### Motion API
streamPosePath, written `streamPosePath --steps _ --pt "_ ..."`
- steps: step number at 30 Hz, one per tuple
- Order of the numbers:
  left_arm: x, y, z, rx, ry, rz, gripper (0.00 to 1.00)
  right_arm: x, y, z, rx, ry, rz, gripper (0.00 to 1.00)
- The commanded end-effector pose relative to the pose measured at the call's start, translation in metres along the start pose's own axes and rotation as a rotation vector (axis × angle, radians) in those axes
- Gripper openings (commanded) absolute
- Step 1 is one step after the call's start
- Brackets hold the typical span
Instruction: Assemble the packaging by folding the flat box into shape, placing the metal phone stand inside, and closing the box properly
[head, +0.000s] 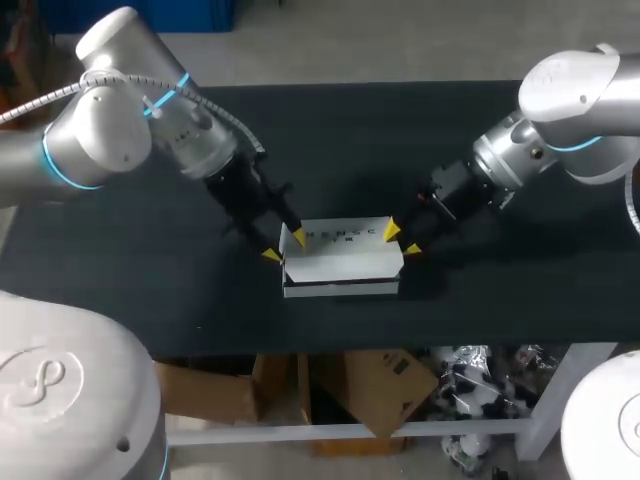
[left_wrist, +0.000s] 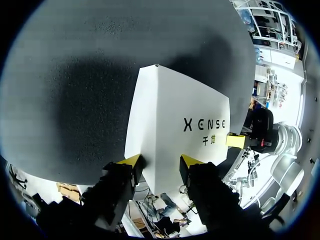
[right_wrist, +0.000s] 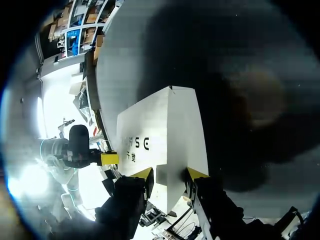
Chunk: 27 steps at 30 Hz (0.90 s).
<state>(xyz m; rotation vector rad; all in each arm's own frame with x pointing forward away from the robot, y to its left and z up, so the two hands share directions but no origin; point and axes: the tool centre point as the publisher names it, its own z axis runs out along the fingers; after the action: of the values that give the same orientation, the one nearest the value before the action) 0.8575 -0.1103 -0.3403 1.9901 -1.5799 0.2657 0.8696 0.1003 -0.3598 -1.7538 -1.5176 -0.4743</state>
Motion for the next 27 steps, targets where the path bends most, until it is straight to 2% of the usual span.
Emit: streamPosePath --steps 1,27 --pt "0.0033 0.0015 -0.002 -0.001 -0.009 -0.002 0.49 0.0027 -0.0021 -0.0019 -0.001 -0.005 0.001 0.42" --pt "0.0074 0.0021 -0.0035 -0.022 -0.028 -0.007 0.48 0.0056 -0.0029 -0.0067 0.011 -0.017 0.001 0.42"
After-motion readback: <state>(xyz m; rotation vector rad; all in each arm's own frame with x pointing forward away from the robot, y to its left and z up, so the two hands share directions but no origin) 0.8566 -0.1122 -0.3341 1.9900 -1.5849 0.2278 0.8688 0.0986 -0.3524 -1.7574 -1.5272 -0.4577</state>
